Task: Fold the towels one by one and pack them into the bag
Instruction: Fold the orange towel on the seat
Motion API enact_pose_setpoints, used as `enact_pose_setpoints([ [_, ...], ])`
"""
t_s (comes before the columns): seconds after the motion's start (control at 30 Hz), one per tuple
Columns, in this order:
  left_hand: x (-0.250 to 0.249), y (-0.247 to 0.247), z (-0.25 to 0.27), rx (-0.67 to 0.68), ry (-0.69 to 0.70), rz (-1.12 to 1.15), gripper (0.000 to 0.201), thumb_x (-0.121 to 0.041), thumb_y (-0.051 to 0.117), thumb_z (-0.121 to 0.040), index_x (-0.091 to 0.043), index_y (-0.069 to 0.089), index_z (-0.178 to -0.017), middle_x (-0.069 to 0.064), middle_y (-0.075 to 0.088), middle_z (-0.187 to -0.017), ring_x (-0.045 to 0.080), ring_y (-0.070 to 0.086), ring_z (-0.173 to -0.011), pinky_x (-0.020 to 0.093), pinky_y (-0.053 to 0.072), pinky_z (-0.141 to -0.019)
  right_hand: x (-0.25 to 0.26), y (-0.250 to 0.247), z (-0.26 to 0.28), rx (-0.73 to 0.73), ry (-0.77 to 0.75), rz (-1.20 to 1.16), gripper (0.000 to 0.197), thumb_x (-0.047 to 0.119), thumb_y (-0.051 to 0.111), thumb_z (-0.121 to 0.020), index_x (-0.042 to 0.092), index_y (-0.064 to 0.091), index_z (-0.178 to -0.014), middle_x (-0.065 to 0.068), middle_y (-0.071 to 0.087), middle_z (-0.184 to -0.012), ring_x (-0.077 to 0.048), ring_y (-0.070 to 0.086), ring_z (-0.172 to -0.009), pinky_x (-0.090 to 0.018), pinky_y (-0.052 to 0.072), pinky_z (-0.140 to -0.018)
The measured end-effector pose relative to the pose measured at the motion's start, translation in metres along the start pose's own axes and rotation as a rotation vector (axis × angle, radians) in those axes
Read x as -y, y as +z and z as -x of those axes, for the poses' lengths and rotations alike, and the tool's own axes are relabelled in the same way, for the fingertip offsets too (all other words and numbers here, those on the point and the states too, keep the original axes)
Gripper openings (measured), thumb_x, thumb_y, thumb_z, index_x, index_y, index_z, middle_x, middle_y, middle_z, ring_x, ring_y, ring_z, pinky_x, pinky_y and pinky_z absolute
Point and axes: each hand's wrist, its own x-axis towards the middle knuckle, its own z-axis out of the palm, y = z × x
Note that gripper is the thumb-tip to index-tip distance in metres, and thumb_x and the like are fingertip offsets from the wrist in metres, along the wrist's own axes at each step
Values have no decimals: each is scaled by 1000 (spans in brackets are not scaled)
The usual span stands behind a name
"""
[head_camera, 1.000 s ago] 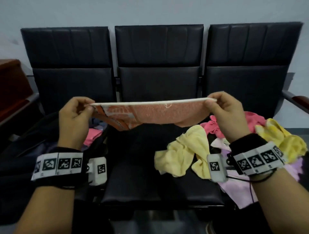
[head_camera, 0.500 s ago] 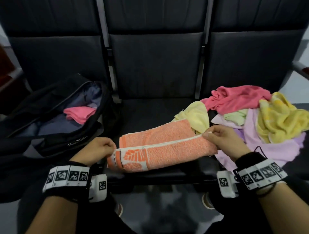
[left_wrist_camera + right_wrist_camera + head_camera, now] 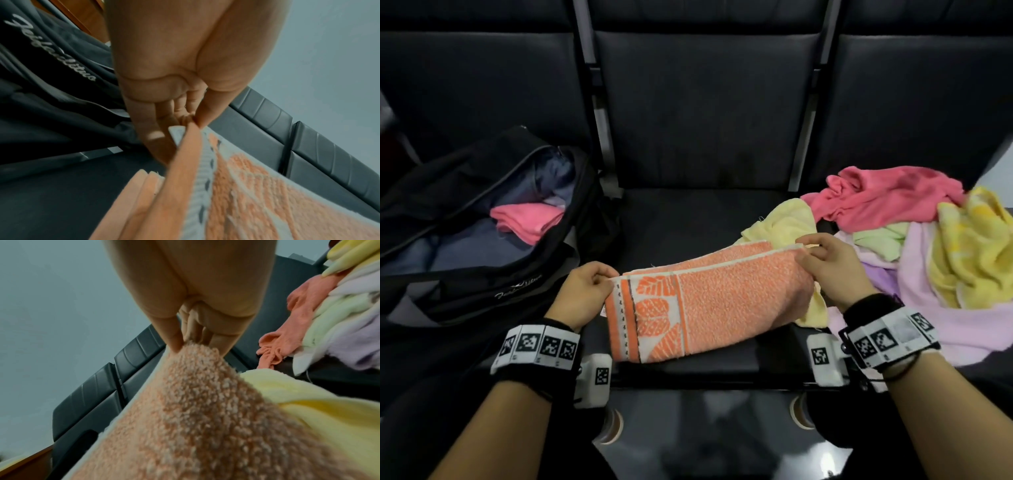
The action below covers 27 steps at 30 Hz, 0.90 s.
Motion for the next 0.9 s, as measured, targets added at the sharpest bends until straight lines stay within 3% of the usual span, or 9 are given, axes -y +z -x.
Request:
enact_pose_setpoints([
  [0.07, 2, 4, -11, -46, 16, 4, 18, 0, 61, -90, -14, 69, -86, 6, 68, -76, 15, 62, -66, 27, 48, -63, 1, 5, -15, -41, 0, 7, 19, 4, 65, -89, 22, 64, -94, 2, 73, -75, -6, 67, -64, -18, 49, -54],
  [0.17, 5, 10, -30, -86, 19, 30, 20, 0, 60, -90, -18, 68, -86, 5, 68, -78, 15, 61, -66, 27, 49, -63, 2, 14, -40, -91, -16, 74, 19, 7, 66, -87, 26, 64, -88, 2, 73, -79, -3, 67, -65, -23, 49, -59],
  [0.3, 15, 26, -54, -126, -34, 29, 16, -5, 60, -92, -20, 66, -88, 5, 69, -85, 20, 65, -76, 30, 53, -69, -9, 27, -72, -119, 14, 184, 17, 11, 66, -86, 28, 64, -87, 0, 74, -85, -17, 70, -77, -36, 55, -73],
  [0.4, 30, 40, -61, -143, -101, 9, 21, -6, 59, -94, -10, 65, -114, 12, 69, -110, 30, 66, -98, 45, 54, -92, -26, 35, -81, -96, 74, 351, 19, 14, 64, -88, 19, 64, -107, -3, 73, -96, -22, 66, -85, -36, 52, -81],
  [0.5, 45, 41, -60, -118, -120, -53, 38, -12, 63, -93, -12, 57, -131, 11, 59, -129, 26, 62, -105, 43, 51, -98, -46, 35, -67, -47, 85, 569, 31, 26, 65, -91, 13, 64, -119, -3, 69, -98, -16, 57, -84, -25, 37, -76],
  [0.6, 51, 36, -55, -134, -119, -126, 27, -19, 68, -90, -17, 63, -117, 10, 59, -120, 22, 62, -97, 33, 47, -88, -55, 34, -49, 26, 139, 637, 33, 32, 63, -93, 12, 67, -118, -8, 71, -106, -22, 60, -91, -25, 35, -77],
  [0.7, 47, 33, -44, -99, -128, -199, 8, -13, 68, -87, -19, 64, -91, 3, 63, -89, 25, 63, -86, 31, 46, -76, -55, 38, -41, 77, 222, 613, 33, 32, 65, -92, 9, 68, -114, -7, 69, -99, -23, 60, -88, -29, 38, -73],
  [0.77, 44, 33, -35, -34, -145, -224, 15, -10, 66, -87, -23, 63, -79, -1, 63, -74, 25, 65, -80, 30, 47, -71, -50, 41, -41, 100, 290, 523, 27, 30, 69, -89, 8, 69, -105, -4, 68, -91, -24, 63, -85, -31, 44, -71],
  [0.9, 37, 36, -24, 39, -160, -224, 12, -11, 64, -88, -19, 72, -83, 5, 71, -92, 24, 67, -86, 35, 55, -82, -32, 44, -38, 131, 298, 437, 18, 23, 75, -85, 6, 67, -86, -1, 64, -78, -18, 60, -74, -27, 42, -59],
])
